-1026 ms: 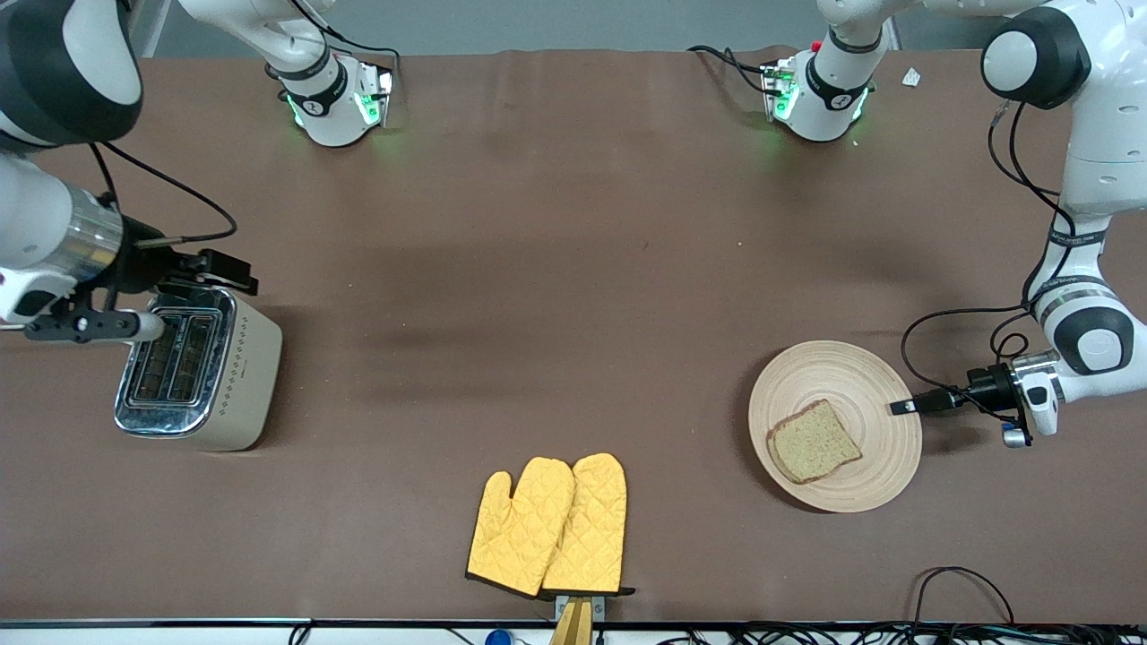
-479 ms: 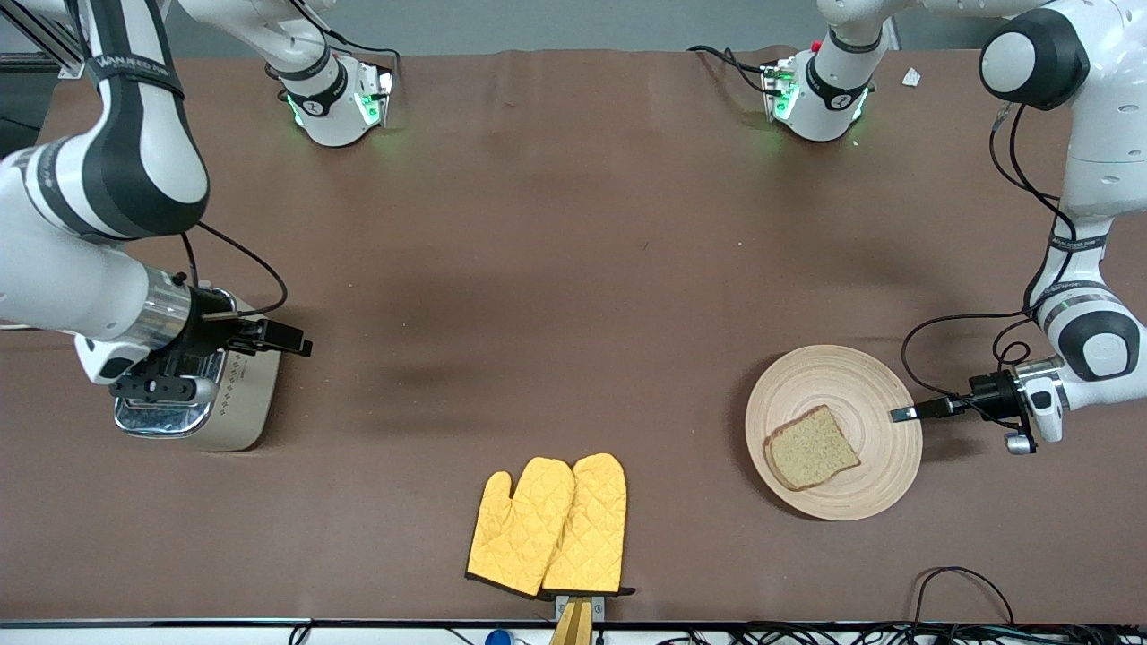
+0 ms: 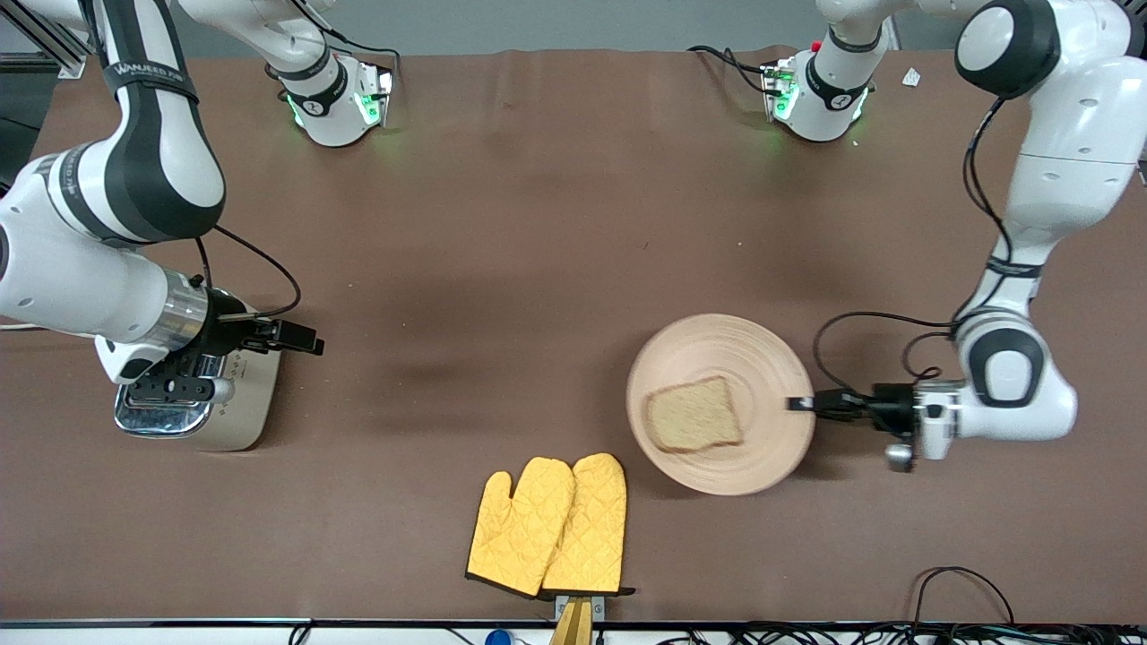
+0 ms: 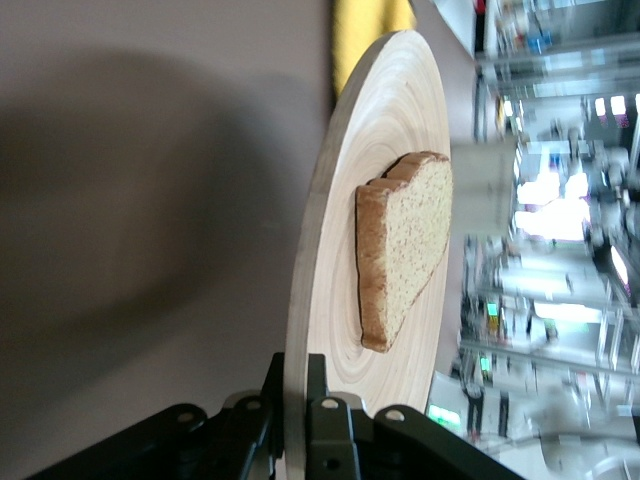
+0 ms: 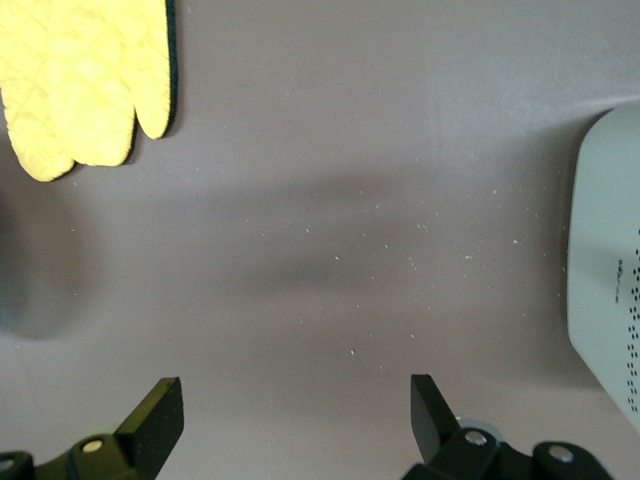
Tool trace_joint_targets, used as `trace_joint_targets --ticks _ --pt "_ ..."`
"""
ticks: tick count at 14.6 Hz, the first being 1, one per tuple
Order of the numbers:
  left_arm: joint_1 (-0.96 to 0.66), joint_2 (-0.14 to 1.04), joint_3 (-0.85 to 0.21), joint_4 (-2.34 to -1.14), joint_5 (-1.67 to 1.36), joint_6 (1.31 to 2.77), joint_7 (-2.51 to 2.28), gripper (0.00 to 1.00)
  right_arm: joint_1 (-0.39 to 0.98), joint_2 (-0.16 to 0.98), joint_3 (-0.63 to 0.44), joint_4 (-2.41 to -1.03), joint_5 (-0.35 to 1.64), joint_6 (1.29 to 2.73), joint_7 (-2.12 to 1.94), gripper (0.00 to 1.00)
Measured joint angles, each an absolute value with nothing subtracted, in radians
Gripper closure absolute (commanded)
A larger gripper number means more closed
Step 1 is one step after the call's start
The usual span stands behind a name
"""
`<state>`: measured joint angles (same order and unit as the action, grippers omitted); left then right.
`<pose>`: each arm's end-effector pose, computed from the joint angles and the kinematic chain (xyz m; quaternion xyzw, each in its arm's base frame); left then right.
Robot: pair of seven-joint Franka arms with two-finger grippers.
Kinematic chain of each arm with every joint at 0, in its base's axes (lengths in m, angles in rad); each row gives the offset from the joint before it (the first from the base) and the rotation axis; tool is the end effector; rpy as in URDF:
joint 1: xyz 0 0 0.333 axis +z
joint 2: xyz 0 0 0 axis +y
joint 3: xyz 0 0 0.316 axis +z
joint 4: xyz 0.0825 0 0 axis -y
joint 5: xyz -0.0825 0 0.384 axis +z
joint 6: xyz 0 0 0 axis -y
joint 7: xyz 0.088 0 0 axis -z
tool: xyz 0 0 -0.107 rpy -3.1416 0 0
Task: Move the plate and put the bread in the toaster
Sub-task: 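Grip the plate rim with the left gripper and slide it toward the table middle, then release the plate with the left gripper while the right gripper reaches the bread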
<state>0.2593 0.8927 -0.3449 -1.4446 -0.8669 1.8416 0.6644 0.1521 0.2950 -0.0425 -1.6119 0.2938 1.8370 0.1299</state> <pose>0.6864 -0.0771 0.1865 0.8394 -0.0901 -0.0546 0.5331 0.6352 0.0959 0.4528 -0.9890 0.0527 0.0500 0.1286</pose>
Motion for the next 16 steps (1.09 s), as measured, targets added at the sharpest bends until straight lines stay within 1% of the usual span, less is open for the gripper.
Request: trace_joint_targets --ticks 3,6,10,13,15,16 --pt "0.092 0.899 -0.349 -1.447 -0.874 1.866 0.663 0.99 0.143 0.311 -0.050 -1.617 0.291 1.831 0.126 0.00" --pt "-0.046 0.918 -0.348 -1.448 -0.949 1.931 0.663 0.99 0.114 0.334 -0.055 -1.618 0.288 1.832 0.084 0.00" --pt "-0.160 0.965 -0.347 -1.455 -1.057 2.043 0.663 0.99 0.038 0.383 -0.057 -1.619 0.286 1.834 -0.005 0.00" --pt "-0.210 1.009 -0.347 -1.457 -1.106 2.114 0.665 0.98 0.027 0.397 -0.055 -1.619 0.286 1.844 -0.016 0.00" --pt "-0.227 1.025 -0.347 -1.457 -1.115 2.155 0.669 0.95 0.043 0.403 -0.049 -1.621 0.286 1.863 -0.017 0.00" --pt "-0.229 1.025 -0.348 -1.456 -1.120 2.163 0.672 0.84 0.061 0.404 -0.047 -1.629 0.286 1.878 -0.017 0.00"
